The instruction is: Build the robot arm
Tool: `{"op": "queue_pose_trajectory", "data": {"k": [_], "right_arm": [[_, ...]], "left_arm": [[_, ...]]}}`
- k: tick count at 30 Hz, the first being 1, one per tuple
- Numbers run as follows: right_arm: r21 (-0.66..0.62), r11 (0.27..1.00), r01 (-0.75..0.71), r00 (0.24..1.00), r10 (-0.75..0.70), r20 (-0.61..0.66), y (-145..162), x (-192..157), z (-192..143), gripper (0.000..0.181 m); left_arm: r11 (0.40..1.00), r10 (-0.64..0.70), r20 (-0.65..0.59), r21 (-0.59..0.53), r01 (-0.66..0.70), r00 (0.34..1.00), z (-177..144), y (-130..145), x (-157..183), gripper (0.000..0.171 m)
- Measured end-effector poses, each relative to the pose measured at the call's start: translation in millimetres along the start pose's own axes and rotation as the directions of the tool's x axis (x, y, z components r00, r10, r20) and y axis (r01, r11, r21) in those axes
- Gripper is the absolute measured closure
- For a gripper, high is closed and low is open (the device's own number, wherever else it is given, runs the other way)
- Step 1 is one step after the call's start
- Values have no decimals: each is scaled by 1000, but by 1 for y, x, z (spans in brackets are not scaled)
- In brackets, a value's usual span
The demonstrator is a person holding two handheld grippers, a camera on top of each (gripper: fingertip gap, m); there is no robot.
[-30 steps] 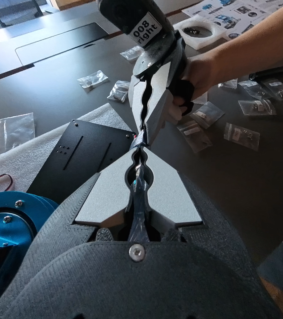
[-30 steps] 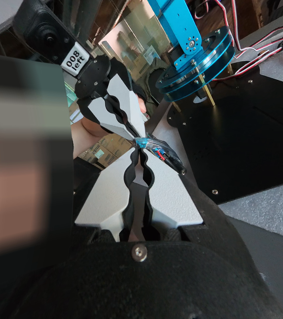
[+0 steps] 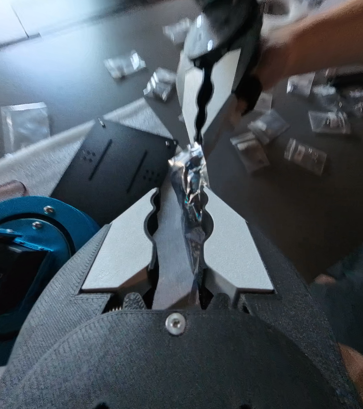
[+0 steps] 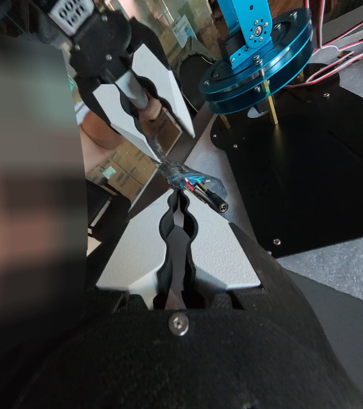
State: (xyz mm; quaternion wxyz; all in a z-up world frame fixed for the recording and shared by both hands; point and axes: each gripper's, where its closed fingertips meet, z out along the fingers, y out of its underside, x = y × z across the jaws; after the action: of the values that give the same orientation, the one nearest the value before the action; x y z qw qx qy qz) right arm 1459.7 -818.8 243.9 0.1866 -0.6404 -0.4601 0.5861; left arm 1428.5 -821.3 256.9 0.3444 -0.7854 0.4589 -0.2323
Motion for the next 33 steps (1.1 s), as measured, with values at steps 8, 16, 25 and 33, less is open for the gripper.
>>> {"op": "queue_pose_trajectory", "data": {"k": [8,16,25,33], "right_arm": [[0,1000,-11,1000,11,-5,-2,1,1,181],[18,999,-27,1000,27,7,-4,-1,-1,181],[17,1000,-22,999,23,-38,-4,5,-3,181],[13,1000,26,999,-25,-34,-4,-1,-8,181]], "left_arm": [[998,-26,-25,-53,24,999,-14,6,11,145],[997,-21,-82,-74,15,996,-14,22,25,138],[965,248,99,-114,-237,964,-4,24,26,169],[970,231,204,31,-242,951,-1,12,17,171]]}}
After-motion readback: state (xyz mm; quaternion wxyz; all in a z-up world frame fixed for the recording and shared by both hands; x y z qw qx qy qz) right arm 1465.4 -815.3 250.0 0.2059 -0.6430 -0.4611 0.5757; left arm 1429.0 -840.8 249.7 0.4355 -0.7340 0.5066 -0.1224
